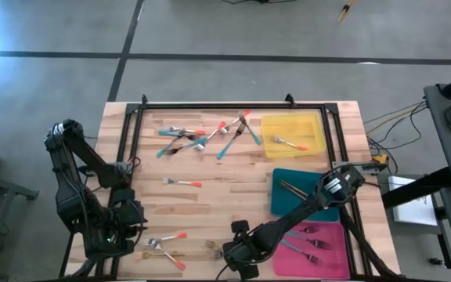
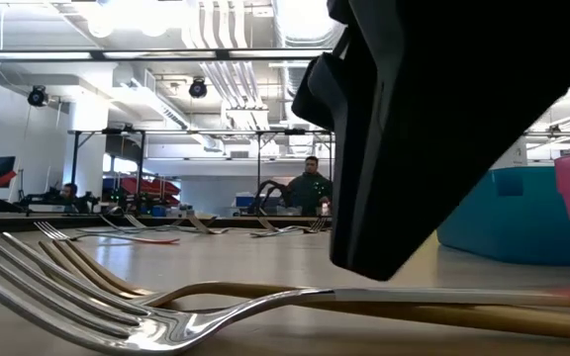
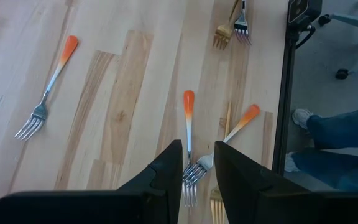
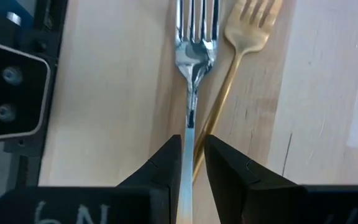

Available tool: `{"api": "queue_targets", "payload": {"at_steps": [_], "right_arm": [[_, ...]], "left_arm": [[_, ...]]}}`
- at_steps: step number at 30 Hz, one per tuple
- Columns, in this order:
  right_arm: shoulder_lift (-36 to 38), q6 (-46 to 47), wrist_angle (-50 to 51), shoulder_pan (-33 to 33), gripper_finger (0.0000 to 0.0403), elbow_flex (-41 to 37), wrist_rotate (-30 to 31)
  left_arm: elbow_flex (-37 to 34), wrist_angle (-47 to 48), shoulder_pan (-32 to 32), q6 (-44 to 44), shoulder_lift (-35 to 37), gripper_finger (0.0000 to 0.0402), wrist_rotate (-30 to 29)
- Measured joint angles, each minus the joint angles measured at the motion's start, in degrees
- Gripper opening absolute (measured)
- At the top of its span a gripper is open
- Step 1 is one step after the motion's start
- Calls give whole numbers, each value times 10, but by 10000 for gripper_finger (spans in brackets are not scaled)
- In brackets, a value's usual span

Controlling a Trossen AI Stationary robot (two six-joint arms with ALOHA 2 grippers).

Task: Sort silverware by color (type)
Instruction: Put the orange fork into the yellow bin

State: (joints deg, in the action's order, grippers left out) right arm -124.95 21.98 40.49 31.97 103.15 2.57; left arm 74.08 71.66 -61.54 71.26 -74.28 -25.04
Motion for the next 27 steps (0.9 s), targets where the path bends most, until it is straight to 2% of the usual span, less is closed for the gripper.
{"api": "queue_targets", "payload": {"at_steps": [14,19,27], "right_arm": [[-4,10,-56,0,63,-28,0],[-22,10,-85,0,63,-28,-21],[-31,10,-85,-2,59,-27,-24]], "left_arm": [[0,0,0,0,0,76,0],[0,0,0,0,0,76,0],[0,1,-2,0,0,76,0]]}}
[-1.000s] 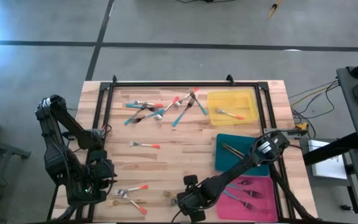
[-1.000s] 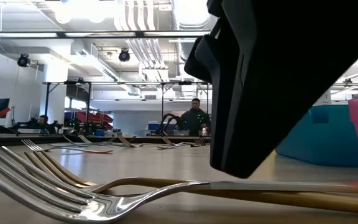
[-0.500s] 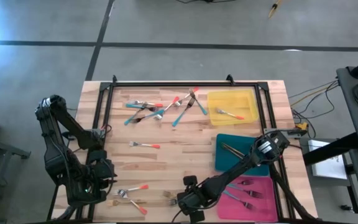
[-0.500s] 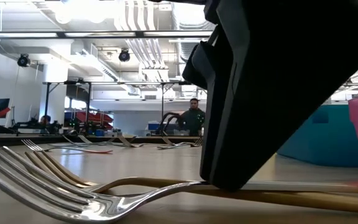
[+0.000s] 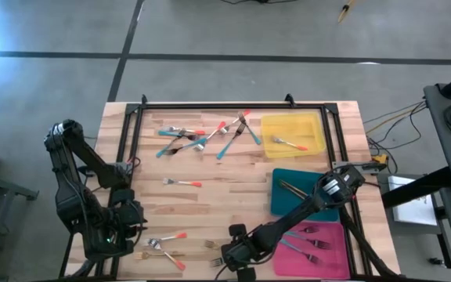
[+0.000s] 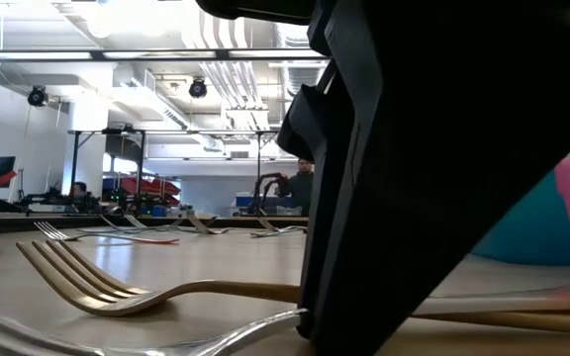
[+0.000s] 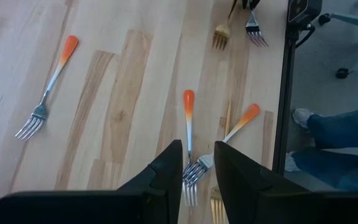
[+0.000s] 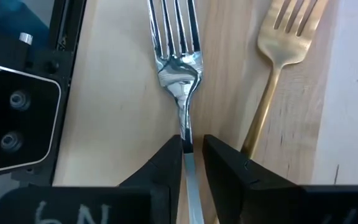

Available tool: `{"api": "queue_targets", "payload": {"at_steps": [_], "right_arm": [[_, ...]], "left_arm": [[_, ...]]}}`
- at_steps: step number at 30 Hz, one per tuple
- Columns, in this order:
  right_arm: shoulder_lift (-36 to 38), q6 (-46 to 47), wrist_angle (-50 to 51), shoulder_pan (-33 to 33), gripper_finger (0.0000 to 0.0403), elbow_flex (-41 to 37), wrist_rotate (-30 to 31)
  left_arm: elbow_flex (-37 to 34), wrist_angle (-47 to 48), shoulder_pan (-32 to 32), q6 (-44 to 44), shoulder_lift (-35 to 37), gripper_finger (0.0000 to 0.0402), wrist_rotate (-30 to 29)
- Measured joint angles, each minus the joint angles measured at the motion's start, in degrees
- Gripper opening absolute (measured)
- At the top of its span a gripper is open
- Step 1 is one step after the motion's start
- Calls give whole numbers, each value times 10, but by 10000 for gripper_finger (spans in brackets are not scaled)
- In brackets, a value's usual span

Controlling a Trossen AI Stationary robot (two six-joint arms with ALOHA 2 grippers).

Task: Sort silverware by color (type)
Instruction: Put the orange fork into the yellow bin

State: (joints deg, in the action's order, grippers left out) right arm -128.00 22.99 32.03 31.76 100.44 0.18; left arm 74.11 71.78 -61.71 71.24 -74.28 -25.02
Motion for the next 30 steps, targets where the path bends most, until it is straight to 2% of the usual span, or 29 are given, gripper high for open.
{"api": "queue_targets", "payload": {"at_steps": [5,10,17,20,24,27,30], "right_arm": [[0,0,3,-5,17,2,-4],[4,0,33,-6,12,29,-7],[56,-9,160,-6,11,122,-3],[80,-32,198,-8,11,152,18],[116,-41,248,-22,11,161,79],[157,-41,296,-46,12,149,114],[191,-49,330,-80,12,119,122]], "left_arm": [[0,0,0,0,0,76,0],[0,0,0,0,0,76,0],[0,12,0,3,0,76,0],[0,29,0,9,0,76,-1],[0,47,0,13,1,76,-26],[0,60,0,13,2,76,-45],[0,72,2,13,3,76,-63]]}}
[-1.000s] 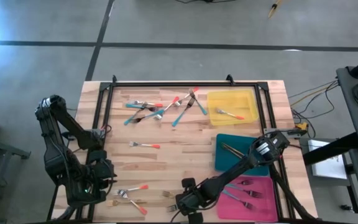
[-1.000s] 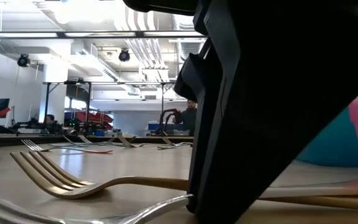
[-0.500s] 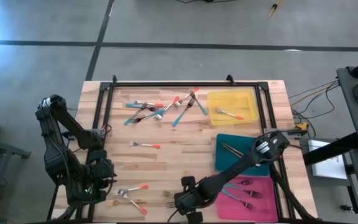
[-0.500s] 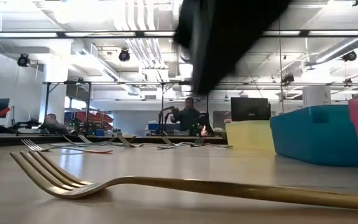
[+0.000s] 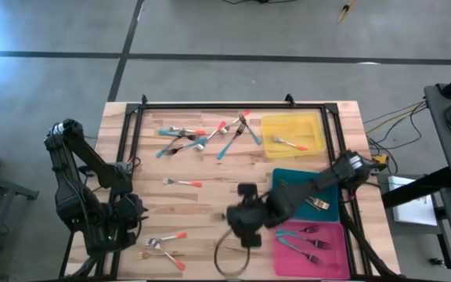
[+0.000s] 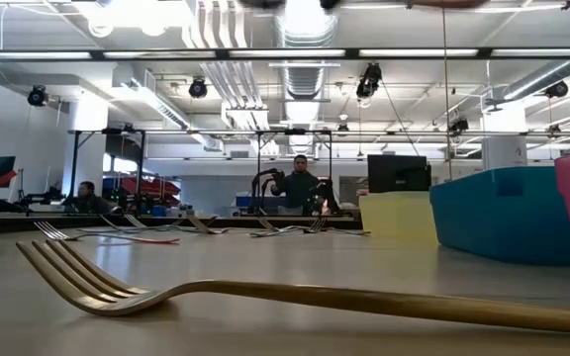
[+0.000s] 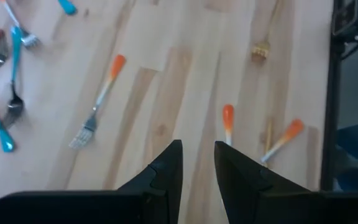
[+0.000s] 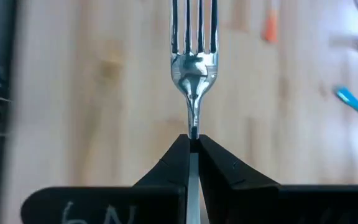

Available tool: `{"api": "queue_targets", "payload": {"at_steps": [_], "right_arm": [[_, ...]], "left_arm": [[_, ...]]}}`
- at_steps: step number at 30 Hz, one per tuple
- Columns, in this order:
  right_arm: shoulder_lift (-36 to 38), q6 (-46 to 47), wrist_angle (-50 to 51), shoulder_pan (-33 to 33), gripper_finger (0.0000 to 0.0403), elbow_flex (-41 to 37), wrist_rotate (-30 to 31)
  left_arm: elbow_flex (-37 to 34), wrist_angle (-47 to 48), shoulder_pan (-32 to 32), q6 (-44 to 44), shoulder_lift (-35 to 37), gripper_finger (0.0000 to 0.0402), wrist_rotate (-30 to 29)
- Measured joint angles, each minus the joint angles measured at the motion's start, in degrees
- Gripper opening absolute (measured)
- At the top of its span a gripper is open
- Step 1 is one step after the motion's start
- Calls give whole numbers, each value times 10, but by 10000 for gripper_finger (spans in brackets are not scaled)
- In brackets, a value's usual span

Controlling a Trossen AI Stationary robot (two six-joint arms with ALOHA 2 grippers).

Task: Sort silverware by color (type)
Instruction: Put the orange fork into the yellow bin

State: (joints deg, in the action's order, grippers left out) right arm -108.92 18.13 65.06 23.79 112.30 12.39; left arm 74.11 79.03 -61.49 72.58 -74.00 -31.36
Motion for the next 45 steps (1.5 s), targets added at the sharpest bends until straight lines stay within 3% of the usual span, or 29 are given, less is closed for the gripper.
{"api": "queue_targets", "payload": {"at_steps": [6,15,23,30,36,40,45], "right_arm": [[94,-79,14,-106,12,-102,-2],[233,-184,-8,-361,13,-309,-67],[276,-265,-54,-534,13,-437,-80],[274,-299,-76,-576,33,-496,-84],[274,-338,-84,-577,86,-509,-84],[274,-311,-84,-577,103,-500,-79],[275,-246,-81,-576,104,-484,-89]], "left_arm": [[0,34,10,21,9,76,-18],[-2,107,37,108,26,76,-56],[-18,111,174,107,67,76,-101],[-31,100,286,72,84,76,-93],[-35,71,301,23,78,76,-8],[-61,19,301,1,63,76,71],[-124,-109,301,-161,40,76,154]]}}
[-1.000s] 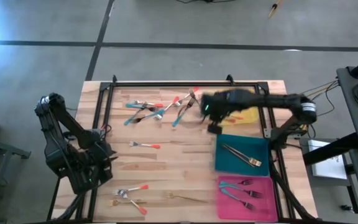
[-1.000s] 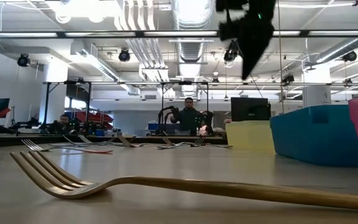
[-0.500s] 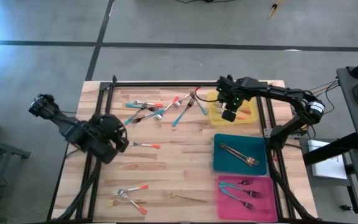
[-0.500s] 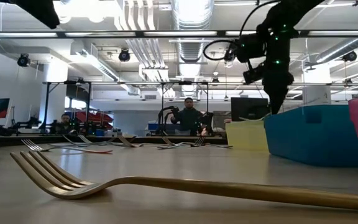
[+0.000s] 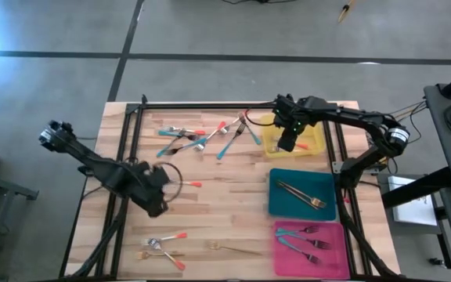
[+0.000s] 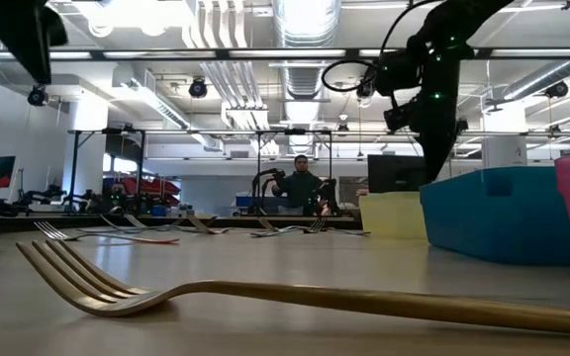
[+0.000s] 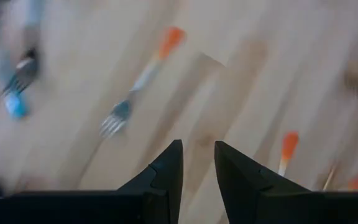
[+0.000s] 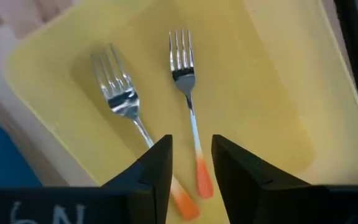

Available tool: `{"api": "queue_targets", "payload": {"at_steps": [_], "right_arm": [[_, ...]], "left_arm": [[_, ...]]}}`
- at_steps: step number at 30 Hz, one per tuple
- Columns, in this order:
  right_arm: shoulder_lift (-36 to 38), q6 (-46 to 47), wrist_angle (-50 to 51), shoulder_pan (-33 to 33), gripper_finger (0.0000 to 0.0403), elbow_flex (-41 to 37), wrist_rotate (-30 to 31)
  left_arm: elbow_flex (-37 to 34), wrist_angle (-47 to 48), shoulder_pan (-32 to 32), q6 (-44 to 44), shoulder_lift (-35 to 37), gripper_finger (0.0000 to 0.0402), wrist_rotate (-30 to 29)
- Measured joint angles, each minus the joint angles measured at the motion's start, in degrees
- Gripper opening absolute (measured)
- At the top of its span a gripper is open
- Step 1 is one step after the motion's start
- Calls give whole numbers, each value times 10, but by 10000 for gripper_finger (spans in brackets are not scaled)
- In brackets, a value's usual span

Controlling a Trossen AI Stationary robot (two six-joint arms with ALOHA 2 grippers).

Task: Sort silverware by color (type)
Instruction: Put the orange fork into the yellow bin

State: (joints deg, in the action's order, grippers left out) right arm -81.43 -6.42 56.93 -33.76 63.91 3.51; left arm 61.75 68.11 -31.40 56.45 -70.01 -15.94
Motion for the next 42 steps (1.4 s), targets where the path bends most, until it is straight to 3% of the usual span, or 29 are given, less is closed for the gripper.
{"api": "queue_targets", "payload": {"at_steps": [4,8,12,21,28,34,42], "right_arm": [[0,5,33,6,97,20,-29],[4,24,75,24,96,39,-36],[14,34,79,45,100,44,-36],[16,64,77,65,98,44,-36],[16,58,76,65,91,44,-36],[16,37,74,65,96,44,-35],[16,34,65,65,91,43,-35]], "left_arm": [[-39,-66,0,-169,-21,75,5],[-75,-91,12,-266,-37,75,4],[-129,-139,41,-290,-44,75,-11],[-255,-358,143,-347,-44,74,-15],[-303,-378,209,-385,-44,75,-14],[-327,-429,236,-416,-52,75,85],[-330,-444,237,-436,-87,75,73]]}}
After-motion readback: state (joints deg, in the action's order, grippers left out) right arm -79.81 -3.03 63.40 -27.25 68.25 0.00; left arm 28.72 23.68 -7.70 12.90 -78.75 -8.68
